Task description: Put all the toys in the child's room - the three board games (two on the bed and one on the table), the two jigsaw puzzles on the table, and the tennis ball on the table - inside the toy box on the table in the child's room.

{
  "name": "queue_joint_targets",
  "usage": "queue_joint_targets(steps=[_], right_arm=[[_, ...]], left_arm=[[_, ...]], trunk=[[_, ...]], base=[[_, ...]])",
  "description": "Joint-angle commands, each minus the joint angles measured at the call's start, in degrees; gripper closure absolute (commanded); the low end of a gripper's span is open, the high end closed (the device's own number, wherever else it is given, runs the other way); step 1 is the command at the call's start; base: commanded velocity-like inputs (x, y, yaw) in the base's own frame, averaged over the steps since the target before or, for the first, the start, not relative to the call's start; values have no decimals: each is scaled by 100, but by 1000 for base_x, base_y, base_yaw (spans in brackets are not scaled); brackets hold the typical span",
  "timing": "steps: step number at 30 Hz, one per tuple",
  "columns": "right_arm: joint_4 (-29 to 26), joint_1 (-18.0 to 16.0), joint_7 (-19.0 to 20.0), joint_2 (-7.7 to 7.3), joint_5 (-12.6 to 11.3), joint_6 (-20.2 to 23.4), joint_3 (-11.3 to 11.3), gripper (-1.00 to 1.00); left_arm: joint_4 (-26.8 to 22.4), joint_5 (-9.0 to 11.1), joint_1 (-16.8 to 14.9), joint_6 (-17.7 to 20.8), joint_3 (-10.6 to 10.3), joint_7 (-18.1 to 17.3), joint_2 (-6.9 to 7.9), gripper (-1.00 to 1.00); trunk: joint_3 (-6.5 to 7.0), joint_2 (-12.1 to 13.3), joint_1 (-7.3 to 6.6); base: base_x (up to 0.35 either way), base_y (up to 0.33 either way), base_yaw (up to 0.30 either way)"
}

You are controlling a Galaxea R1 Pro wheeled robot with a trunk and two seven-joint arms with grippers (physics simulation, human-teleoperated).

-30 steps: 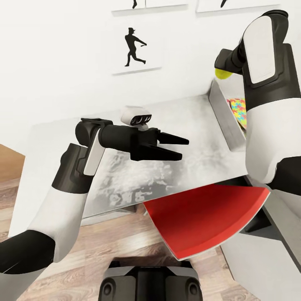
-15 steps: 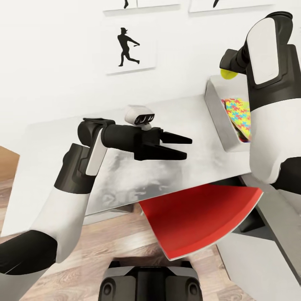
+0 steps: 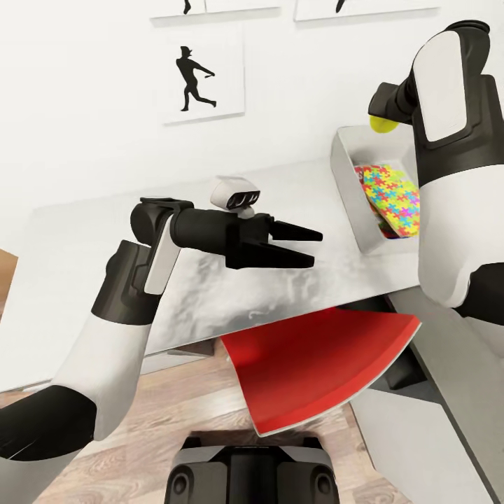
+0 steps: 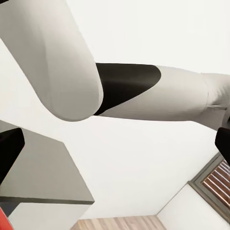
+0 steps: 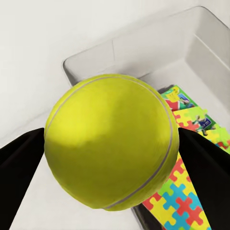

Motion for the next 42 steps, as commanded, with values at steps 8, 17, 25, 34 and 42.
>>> queue_joint_targets(steps=[8,17,25,34,42], right_arm=[[9,-6,-59,-13,-62,27,13,100],[44,-7,-59,-20,57,12,19,100],[124,-7,-48,-13,422,-47,-11,100],[131,-2,-42,-6,465,-201,-2,100],[563,-5,-33,41,472,-278,5,100]], left_arm=[[3,20,1,60,-35,75,-26,-100],[3,18,0,60,-70,106,-40,-100],[3,24,3,60,-74,107,-40,-100],[3,21,9,60,-74,107,-38,-100],[3,24,16,60,-74,107,-38,-100]], trunk=[[-7,-9,3],[-7,-9,3],[-7,-9,3],[-7,-9,3],[4,-9,3]], base=[[0,-5,-128],[0,0,-147],[0,0,-10],[0,0,0],[0,0,-40]])
